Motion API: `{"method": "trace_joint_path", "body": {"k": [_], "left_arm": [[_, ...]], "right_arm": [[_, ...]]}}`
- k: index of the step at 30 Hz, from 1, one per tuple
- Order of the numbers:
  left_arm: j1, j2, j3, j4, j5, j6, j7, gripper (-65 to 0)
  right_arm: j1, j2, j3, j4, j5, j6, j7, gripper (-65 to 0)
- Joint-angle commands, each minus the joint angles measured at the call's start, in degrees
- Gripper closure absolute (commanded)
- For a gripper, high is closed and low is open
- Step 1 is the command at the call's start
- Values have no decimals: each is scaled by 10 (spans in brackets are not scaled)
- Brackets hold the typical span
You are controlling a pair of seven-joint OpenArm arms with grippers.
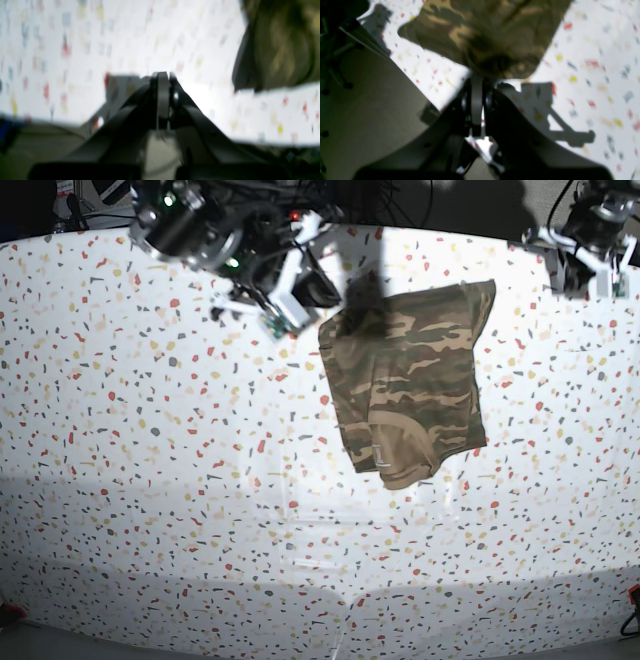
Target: Fold the T-shirt properly
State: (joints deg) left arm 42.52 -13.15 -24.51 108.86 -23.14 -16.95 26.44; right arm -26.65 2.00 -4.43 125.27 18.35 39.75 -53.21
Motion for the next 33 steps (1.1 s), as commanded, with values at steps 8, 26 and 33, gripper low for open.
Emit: {"method": "trace_joint_path", "body": {"k": [8,26,33], "left_arm": [[96,-5,-59,10,-19,-2,22,0],[96,17,-30,-231,-6,-134,-22,0],[13,20,-12,-444,21,-133,-89,0]], "right_arm": [[-119,-1,118,75,9,3,-60,0],[-297,-1,201,-167,9,3,-14,0],[-213,15,201,-403,-64,3,46,0]]}}
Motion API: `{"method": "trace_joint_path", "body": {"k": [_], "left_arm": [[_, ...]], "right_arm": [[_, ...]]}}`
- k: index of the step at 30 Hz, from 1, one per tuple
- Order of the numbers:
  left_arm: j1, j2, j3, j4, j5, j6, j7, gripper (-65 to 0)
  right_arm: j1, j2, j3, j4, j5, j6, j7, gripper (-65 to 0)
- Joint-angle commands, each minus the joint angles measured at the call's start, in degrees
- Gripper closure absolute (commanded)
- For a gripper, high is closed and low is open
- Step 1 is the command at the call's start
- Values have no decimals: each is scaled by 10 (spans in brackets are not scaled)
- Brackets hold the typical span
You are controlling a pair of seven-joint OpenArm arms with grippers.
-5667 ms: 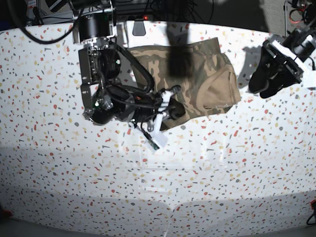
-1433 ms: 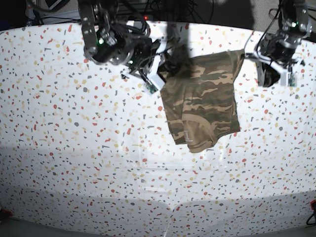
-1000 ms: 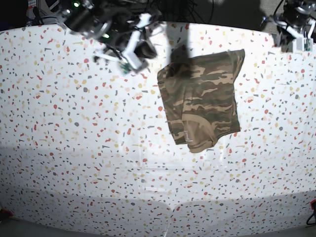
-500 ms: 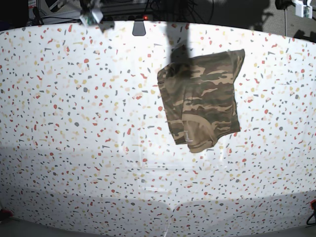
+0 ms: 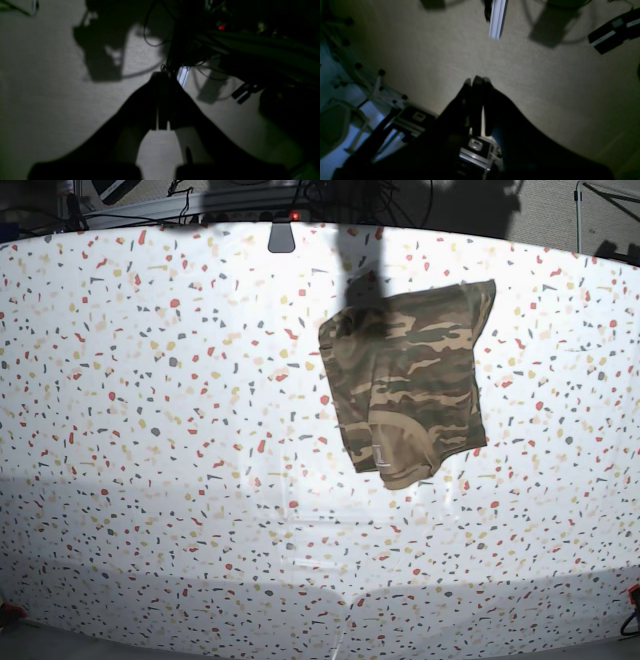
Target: Fold the T-shirt properly
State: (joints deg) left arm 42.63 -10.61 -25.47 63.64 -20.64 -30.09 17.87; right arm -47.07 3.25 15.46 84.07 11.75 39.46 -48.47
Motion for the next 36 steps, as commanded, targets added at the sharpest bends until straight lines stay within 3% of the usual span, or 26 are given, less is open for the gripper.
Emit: {"method": "trace_joint_path", "body": {"k": [1,4,15,18,20,22,28,30,33,36], "left_arm": [[0,-5,-3,-21,-3,-2,-12,0],[-38,-5,-3,-100,27,-2,-37,0],[-160,-5,-3,-341,96,1,-114,0],[-188,-5,-3,-375,101,4,-114,0],[-203,-1,-3,-390,102,26,-110,0],[-215,5,-3,-397,102,48,-105,0],[-235,39,-3,-398,102,50,-122,0],[-242,53,-3,-398,106,68,-131,0],[-254,72,-3,-398,173,94,-145,0],[-263,84,-3,-398,191,102,-145,0]], "right_arm": [[9,10,2,-22,2,5,1,0],[67,36,2,-116,2,5,18,0],[267,131,2,-467,-4,5,162,0],[313,135,2,-526,-50,5,208,0],[341,134,2,-553,-66,5,216,0],[362,133,2,-572,-71,5,223,0],[398,125,2,-597,-73,5,231,0],[405,125,2,-601,-74,5,233,0],[407,125,2,-602,-88,5,242,0],[407,125,2,-602,-88,5,242,0]]}}
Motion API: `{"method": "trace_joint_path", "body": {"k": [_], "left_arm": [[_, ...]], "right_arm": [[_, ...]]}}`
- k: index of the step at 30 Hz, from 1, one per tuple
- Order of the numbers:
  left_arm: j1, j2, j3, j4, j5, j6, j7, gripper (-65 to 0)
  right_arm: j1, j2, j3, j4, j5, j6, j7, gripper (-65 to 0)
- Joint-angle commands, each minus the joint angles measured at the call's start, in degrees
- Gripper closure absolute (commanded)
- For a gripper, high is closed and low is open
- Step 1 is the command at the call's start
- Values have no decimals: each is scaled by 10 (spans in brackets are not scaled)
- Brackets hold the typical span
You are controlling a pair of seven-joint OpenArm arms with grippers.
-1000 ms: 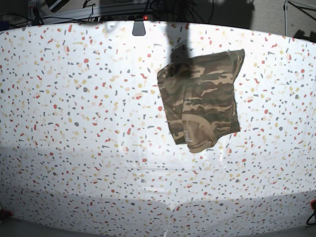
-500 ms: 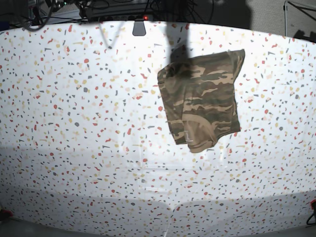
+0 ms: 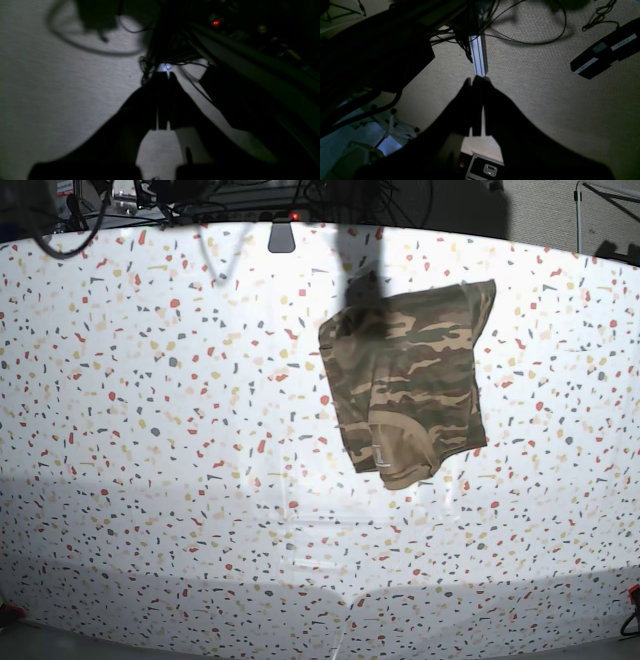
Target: Fold the T-shirt properly
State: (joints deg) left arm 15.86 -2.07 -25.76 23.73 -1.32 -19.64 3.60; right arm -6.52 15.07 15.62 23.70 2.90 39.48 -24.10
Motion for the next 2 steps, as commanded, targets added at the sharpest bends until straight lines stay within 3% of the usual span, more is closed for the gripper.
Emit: {"method": "trace_joint_path", "body": {"k": [1,2], "left_arm": [[3,2,0,1,-2,-2,-2,0],[1,5,0,1,-2,-3,-2,0]], "right_arm": [[2,7,1,2,1,5,-2,0],[2,7,1,2,1,5,-2,0]]}}
